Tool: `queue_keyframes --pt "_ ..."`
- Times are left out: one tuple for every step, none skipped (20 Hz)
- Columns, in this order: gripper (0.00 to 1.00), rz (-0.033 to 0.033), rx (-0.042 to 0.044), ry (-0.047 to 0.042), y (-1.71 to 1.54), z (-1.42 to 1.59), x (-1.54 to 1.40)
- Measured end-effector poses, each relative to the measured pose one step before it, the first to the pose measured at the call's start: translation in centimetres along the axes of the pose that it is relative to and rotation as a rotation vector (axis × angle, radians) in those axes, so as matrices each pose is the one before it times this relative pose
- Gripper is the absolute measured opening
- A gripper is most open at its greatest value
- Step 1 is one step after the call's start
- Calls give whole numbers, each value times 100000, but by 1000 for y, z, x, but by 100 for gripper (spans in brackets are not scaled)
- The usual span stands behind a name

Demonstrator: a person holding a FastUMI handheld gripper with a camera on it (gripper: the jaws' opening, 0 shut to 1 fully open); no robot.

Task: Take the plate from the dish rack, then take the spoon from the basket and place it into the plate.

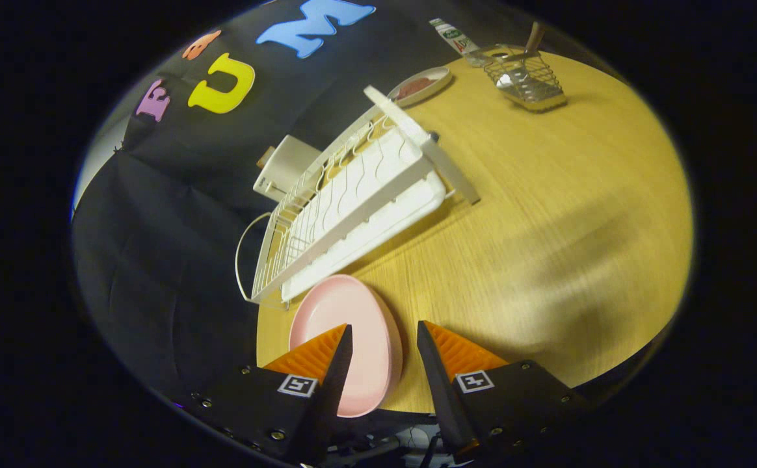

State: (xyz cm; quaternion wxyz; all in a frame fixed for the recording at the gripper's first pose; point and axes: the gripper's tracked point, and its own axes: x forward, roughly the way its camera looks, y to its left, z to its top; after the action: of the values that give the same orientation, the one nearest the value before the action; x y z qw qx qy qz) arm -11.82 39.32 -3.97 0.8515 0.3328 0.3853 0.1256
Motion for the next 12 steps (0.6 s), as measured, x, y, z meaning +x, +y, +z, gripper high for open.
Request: queue_keyframes --pt "63 -683 467 -4965 -176 1883 -328" --pt "63 -1181 639 -4794 -412 2055 -377" --pt "63 -945 374 -4190 -418 1644 -382" --pt "63 -1325 288 -4949 -598 2308 -357" --pt "63 -1280 125 -3631 -538 1704 -195" --pt "63 -1549 -134 -3805 -769 1987 -88" --pt "63 -1492 -323 -3596 -766 1842 -54" --pt "63 -1534 -549 -3749 -955 2059 42" --pt "63 -1592 -404 -2985 -909 1623 11" --pt "63 -1457 -300 -3138 -914 1828 194" --pt "63 -1723 266 -2979 -1068 1571 187" --pt "63 -1884 675 -2655 -1123 1604 282"
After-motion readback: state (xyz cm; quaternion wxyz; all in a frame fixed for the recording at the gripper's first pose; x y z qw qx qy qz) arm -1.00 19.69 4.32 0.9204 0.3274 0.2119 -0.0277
